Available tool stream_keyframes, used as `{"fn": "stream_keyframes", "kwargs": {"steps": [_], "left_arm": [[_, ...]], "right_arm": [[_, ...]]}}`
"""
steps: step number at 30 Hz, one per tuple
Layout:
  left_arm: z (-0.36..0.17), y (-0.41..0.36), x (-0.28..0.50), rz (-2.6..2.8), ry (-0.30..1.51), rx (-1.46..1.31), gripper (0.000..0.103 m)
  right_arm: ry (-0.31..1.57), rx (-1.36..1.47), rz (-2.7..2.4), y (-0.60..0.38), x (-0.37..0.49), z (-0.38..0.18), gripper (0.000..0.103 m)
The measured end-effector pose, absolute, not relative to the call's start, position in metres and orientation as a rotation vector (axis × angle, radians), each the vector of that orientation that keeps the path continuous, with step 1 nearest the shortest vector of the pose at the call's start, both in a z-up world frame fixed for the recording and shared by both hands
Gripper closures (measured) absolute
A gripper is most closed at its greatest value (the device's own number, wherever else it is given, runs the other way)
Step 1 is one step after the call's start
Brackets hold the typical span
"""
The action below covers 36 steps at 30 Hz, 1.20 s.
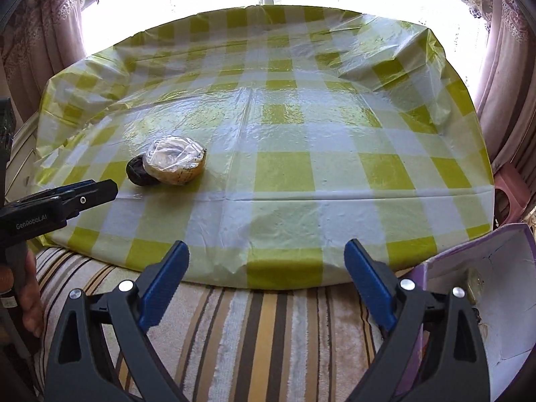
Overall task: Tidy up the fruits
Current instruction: 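Grasp the dark brown fruit with the left gripper while the right gripper grasps the bagged pale fruit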
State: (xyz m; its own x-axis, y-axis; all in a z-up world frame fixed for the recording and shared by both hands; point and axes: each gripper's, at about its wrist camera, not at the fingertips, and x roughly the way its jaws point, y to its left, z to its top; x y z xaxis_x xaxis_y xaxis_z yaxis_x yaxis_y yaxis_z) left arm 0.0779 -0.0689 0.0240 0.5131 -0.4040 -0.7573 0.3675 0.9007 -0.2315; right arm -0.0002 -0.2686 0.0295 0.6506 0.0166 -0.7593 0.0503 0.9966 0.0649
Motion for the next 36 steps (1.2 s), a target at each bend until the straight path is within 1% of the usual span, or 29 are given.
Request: {"fn": "stream_keyframes", "kwargs": {"steps": [3,12,13,15,16,17,18,28,36], "left_arm": [[0.020,-0.081,0.091,-0.469,0.938,0.039,0.045],[0.006,-0.109,0.115,-0.480,0.954,0.208,0.046],[0.004,-0.111,0.117,-0.473,0.949,0.226,0.047],[0.004,-0.114,0.118,-0.472,0.936,0.250,0.059],[0.004,-0.115,0.118,-0.477,0.929,0.254,0.062],[0.004,-0.114,0.118,-0.480,0.925,0.249,0.068],[0.004,-0.111,0.119,-0.482,0.925,0.233,0.069],[0.011,-0.057,0.125,-0.343,0.881,-0.018,0.069],[0.014,-0.021,0.122,-0.252,0.827,-0.154,0.069]], "right_arm": [[0.850,0.099,-0.015,-0.263,0.010,0.031,0.009],[0.829,0.121,-0.019,-0.257,0.035,0.031,0.009],[0.826,0.124,-0.020,-0.256,0.038,0.031,0.009],[0.826,0.124,-0.017,-0.254,0.043,0.031,0.009],[0.826,0.123,-0.015,-0.252,0.046,0.031,0.009],[0.826,0.123,-0.014,-0.251,0.049,0.031,0.008],[0.824,0.123,-0.011,-0.248,0.051,0.031,0.008],[0.835,0.084,0.051,-0.216,0.080,0.027,0.008],[0.837,0.073,0.070,-0.194,0.107,0.023,0.008]]}}
